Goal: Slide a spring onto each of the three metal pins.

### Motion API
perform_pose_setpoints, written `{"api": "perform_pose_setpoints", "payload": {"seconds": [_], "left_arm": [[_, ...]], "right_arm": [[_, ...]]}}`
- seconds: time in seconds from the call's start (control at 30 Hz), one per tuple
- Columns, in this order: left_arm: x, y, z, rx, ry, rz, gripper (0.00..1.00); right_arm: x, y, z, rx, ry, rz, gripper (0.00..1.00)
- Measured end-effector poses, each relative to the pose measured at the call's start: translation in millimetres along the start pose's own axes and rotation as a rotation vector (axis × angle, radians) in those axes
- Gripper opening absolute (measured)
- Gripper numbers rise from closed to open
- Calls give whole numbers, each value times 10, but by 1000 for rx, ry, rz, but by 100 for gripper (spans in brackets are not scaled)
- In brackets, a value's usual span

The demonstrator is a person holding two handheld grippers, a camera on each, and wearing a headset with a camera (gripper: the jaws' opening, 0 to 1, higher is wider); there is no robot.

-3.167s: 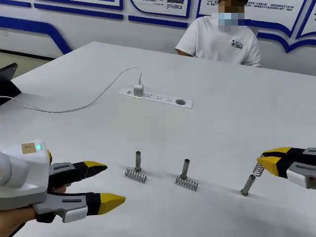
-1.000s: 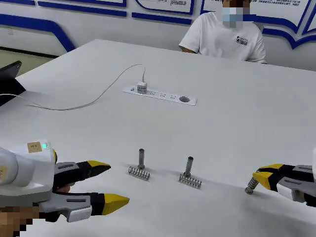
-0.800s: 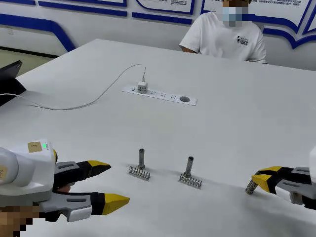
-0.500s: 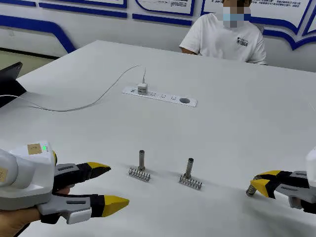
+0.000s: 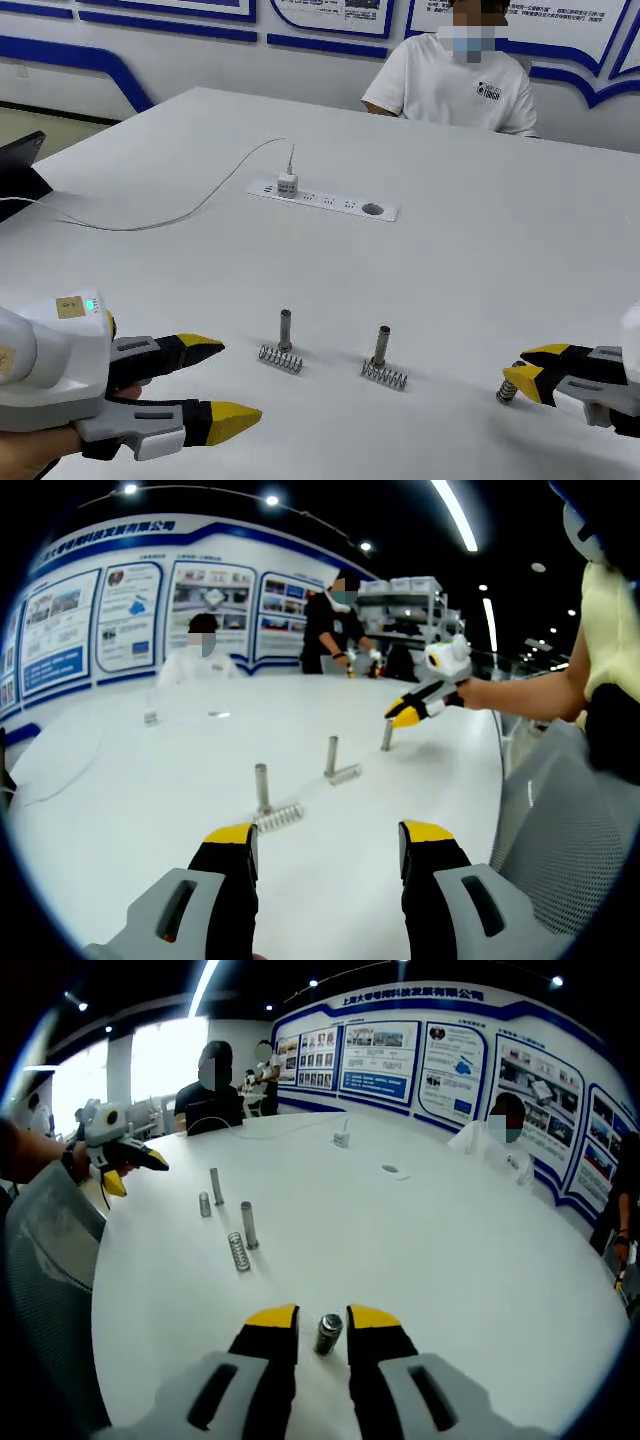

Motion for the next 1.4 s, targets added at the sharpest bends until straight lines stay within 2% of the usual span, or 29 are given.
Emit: {"api": "perform_pose_setpoints", "payload": {"seconds": [0.2,0.3,0.77,1.03,1.4], "left_arm": [[5,-1,2,0,-1,2,58],[6,1,2,0,-3,2,58],[5,23,-10,5,-7,1,57],[4,12,1,2,-7,0,57],[-8,5,3,-1,-5,-4,57]], "right_arm": [[130,-25,-124,26,48,15,21],[144,-68,-209,44,60,13,21],[75,-305,-503,123,87,-25,21],[28,-499,-675,172,101,-56,21],[-58,-727,-784,213,111,-101,20]]}}
Point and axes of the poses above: the centre of the closed fingertips' face, and the gripper's own axes: y roughly backward along the fingers, z roughly to its right, x roughly out of its top, the point moved 1 cm from there along y, roughly backward along the fingers, and after that the axes turned 11 degrees about -y, right-handed, at the moved point
